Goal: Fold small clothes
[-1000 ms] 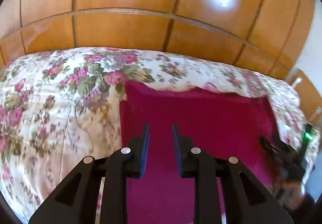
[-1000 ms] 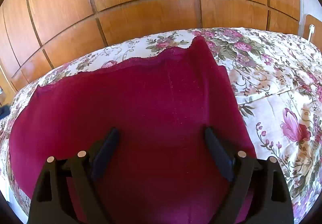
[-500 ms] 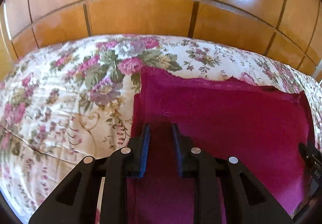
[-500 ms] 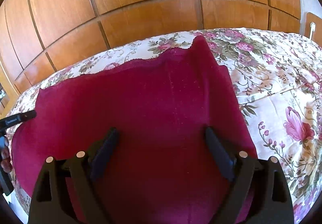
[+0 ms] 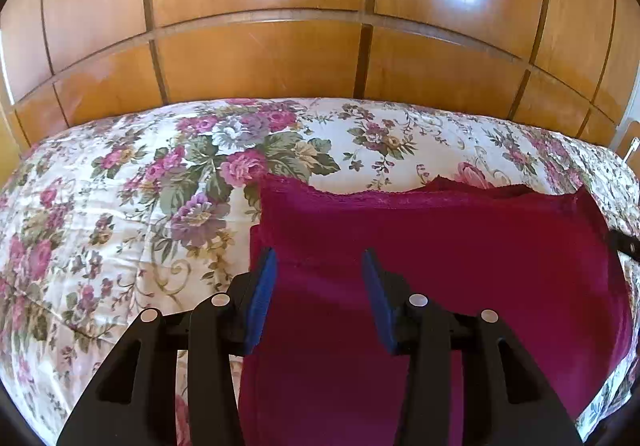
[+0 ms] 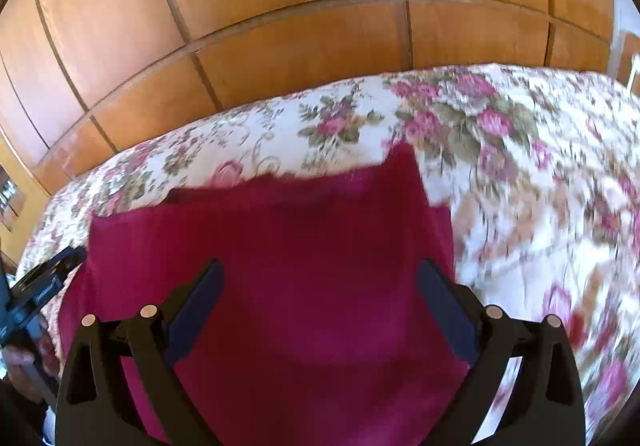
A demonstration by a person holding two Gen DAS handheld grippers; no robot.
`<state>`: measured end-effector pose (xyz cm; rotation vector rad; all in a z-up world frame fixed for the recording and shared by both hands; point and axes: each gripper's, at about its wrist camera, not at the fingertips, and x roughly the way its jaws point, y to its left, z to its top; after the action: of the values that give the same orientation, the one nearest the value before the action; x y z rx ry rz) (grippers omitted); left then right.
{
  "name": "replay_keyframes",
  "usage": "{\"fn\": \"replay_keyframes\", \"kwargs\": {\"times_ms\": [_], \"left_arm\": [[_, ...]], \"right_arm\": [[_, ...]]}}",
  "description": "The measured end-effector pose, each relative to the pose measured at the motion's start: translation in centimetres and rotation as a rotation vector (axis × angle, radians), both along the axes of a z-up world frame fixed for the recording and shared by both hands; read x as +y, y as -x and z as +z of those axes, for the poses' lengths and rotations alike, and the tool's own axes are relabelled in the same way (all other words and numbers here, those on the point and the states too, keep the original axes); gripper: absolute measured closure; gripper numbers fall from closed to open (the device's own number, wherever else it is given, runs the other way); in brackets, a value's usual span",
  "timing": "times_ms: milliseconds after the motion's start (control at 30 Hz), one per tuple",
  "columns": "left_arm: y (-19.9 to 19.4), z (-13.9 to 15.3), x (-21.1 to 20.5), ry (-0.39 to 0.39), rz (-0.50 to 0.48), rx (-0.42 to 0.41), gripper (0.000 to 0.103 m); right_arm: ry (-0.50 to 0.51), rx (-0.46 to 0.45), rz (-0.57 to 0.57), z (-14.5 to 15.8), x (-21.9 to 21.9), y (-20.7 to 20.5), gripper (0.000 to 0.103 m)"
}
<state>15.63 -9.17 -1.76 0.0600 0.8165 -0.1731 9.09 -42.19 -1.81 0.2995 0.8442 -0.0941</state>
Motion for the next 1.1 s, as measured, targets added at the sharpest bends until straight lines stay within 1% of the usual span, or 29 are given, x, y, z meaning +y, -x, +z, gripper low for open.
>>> {"fn": "replay_keyframes", "kwargs": {"times_ms": [233,267,333,367,400,433,467,567,667,733,867,967,1000,1100], "left_arm": [[-1.6,-1.2,-0.3,-0.029,0.001,0.019,0.059],[-1.9,-1.5,-0.3,-0.037,0.002,0.025,0.059],[-2.4,-2.2,-0.3,-0.052,0.006,0.042,0.059],[-2.6,-2.6,-0.2,-0.051,0.007,0.051,0.059],[-2.8,-3.2,-0.1,-0.05,0.007,0.056,0.058],[-2.9,-3.5,-0.1,-0.052,0.007,0.053,0.055],[-3.0,-3.8,-0.1,-0.053,0.008,0.049,0.054],[-3.0,-4.5,-0.2,-0.044,0.013,0.042,0.052],[-3.1,-4.5,0.2,-0.014,0.011,0.052,0.052],[-3.3,-4.5,0.9,0.026,0.008,0.071,0.052],[-2.9,-3.6,1.7,0.065,0.009,0.091,0.052],[-1.1,-2.3,2.8,0.096,0.013,0.079,0.052],[-0.5,-1.9,3.0,0.105,0.008,0.073,0.052],[2.2,-0.8,3.8,0.146,-0.019,0.048,0.052]], "right_arm": [[-0.041,0.089,-0.023,-2.8,-3.0,-4.6,0.006],[-0.031,0.098,-0.03,-3.2,-3.3,-5.0,0.006],[0.026,0.14,-0.062,-4.3,-3.7,-5.9,0.006],[0.013,0.164,-0.081,-5.0,-4.3,-6.2,0.006],[-0.055,0.182,-0.099,-6.1,-5.3,-6.5,0.004],[-0.105,0.166,-0.112,-6.5,-6.0,-6.4,0.003],[-0.128,0.142,-0.123,-6.5,-6.4,-6.2,0.003],[-0.116,0.133,-0.115,-6.5,-6.2,-5.9,0.003],[-0.15,0.145,-0.108,-6.0,-6.6,-5.5,0.003],[-0.17,0.156,-0.09,-5.3,-6.8,-4.9,0.003],[-0.275,0.134,-0.043,-3.9,-7.6,-1.4,0.003],[-0.378,0.124,-0.026,-4.4,-8.2,2.3,0.003],[-0.401,0.125,-0.024,-4.5,-8.1,2.8,0.004],[-0.465,0.113,0.003,-5.3,-7.2,5.4,0.008]]}}
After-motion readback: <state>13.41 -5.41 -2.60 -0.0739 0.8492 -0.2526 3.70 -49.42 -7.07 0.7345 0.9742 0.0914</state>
